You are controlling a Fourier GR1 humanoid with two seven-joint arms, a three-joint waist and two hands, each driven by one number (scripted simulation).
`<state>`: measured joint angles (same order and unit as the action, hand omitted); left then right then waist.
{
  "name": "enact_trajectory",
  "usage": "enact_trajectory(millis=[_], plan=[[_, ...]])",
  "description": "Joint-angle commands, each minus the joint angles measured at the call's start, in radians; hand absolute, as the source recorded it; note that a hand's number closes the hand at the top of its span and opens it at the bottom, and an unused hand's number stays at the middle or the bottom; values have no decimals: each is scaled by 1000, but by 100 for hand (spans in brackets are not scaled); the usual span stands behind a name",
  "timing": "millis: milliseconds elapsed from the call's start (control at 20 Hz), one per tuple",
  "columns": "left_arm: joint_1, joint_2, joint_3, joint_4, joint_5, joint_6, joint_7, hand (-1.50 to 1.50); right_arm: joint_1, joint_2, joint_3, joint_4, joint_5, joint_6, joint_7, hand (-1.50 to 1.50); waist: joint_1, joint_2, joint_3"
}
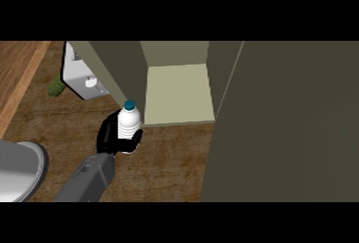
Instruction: Pick up the bottled water, place it into the cabinet and close the cabinet
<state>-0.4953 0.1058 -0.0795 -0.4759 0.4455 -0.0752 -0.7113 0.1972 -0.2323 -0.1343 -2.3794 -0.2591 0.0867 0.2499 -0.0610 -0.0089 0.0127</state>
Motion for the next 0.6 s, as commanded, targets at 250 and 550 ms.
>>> enact_trajectory(millis=[250, 550], plan=[[-239, -100, -79, -93, 20, 186, 92, 150, 2, -22, -90, 36, -146, 59, -22, -150, -58, 2, -8], [-267, -100, -80, -94, 14, 298, 124, 150, -5, -51, -133, 57, -204, 97, -29, -150, -74, 7, -8]])
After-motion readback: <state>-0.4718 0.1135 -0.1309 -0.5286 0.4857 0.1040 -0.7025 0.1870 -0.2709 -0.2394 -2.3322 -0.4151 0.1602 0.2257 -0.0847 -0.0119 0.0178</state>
